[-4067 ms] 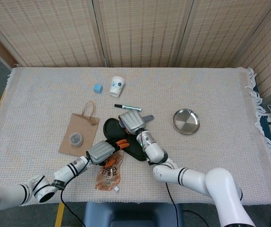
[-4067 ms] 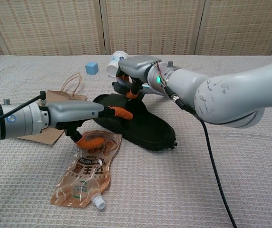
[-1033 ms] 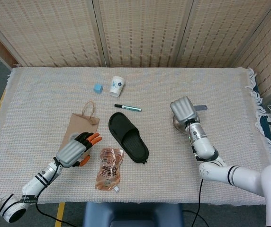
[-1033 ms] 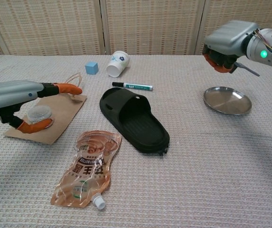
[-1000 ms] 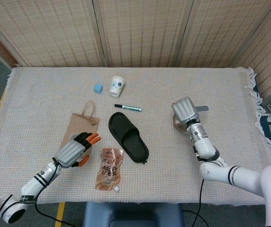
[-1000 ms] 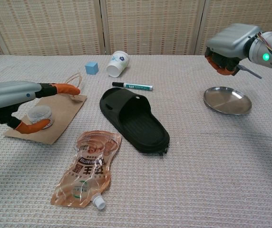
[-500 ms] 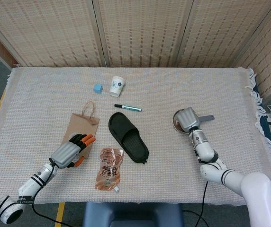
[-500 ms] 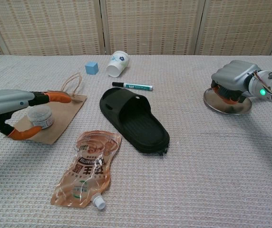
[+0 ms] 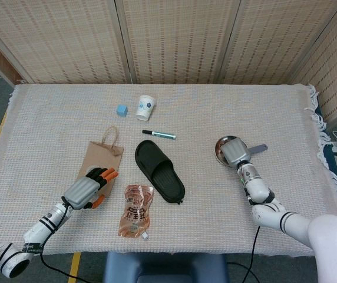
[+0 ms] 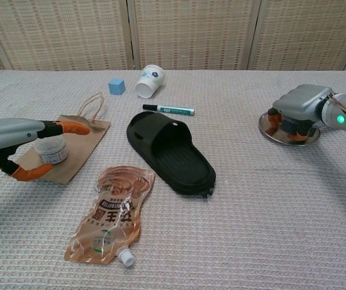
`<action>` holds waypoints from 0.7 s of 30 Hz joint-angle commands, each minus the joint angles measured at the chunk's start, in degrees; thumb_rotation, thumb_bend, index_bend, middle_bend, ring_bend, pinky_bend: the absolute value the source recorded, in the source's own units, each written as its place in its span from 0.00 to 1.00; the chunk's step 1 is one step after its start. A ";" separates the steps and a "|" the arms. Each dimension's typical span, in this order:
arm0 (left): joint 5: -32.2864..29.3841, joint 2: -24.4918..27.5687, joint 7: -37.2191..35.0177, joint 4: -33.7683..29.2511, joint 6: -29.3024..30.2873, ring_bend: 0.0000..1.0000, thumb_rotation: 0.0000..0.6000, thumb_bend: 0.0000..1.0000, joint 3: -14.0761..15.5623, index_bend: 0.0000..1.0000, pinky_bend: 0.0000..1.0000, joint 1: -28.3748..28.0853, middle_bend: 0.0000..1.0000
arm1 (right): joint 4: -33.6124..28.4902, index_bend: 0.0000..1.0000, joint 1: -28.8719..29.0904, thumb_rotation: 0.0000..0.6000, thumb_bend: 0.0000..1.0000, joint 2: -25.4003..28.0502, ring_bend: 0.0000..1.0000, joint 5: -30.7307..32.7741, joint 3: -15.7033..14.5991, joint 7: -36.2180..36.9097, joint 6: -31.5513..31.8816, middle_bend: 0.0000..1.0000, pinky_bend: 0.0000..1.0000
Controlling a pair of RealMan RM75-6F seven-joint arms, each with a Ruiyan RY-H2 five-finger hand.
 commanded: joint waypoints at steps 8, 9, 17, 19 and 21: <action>-0.98 -0.30 -1.26 0.53 -1.57 0.00 1.00 0.56 -0.78 0.00 0.06 -0.32 0.00 | -9.69 0.00 -0.63 1.00 0.30 6.41 0.23 3.66 -0.06 -4.46 3.77 0.18 0.76; -1.07 -0.34 -1.42 0.62 -1.72 0.00 1.00 0.56 -0.87 0.00 0.06 -0.37 0.00 | -10.04 0.00 -0.57 1.00 0.29 6.59 0.23 4.12 -0.15 -4.81 3.74 0.17 0.74; -1.82 -0.11 -2.08 0.98 -2.31 0.00 1.00 0.55 -1.34 0.00 0.06 -0.28 0.00 | -12.05 0.00 -0.14 1.00 0.20 7.39 0.09 6.89 -0.59 -5.83 3.49 0.07 0.47; -2.07 -0.07 -2.16 1.08 -2.53 0.00 1.00 0.55 -1.49 0.00 0.06 -0.29 0.00 | -12.25 0.00 0.05 1.00 0.17 7.42 0.06 7.44 -0.45 -5.81 3.73 0.05 0.44; -2.17 -0.05 -2.19 1.13 -2.62 0.00 1.00 0.56 -1.61 0.00 0.06 -0.29 0.00 | -12.47 0.00 0.13 1.00 0.14 7.48 0.05 7.44 -0.30 -5.49 4.03 0.03 0.43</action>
